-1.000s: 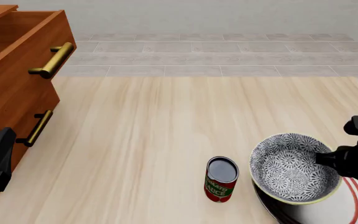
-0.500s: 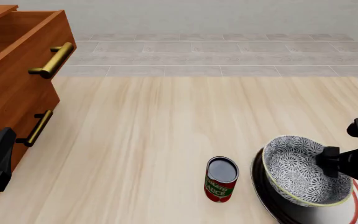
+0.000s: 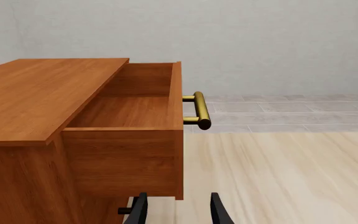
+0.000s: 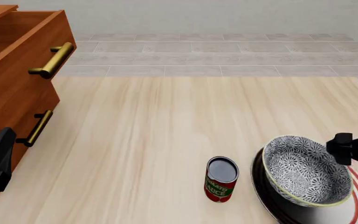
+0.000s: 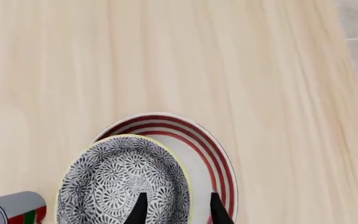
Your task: Put the bowl on the plate.
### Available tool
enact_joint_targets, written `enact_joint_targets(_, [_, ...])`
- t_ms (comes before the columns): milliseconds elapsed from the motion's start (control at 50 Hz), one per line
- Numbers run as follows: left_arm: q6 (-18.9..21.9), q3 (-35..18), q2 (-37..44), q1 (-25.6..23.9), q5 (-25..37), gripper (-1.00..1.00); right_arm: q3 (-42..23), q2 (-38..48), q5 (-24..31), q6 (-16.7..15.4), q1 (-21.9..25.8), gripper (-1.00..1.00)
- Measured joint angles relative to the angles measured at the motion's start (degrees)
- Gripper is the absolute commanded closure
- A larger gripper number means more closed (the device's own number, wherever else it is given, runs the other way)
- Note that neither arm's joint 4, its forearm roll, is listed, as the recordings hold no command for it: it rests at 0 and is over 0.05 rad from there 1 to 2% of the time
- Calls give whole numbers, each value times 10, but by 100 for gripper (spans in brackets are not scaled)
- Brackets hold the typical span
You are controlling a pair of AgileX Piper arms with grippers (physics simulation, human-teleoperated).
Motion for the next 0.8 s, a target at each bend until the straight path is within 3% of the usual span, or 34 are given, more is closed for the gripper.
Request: enact_joint_targets(800, [-1,0,-1,0,0,-100,-176,-43,118,-30,44,-100])
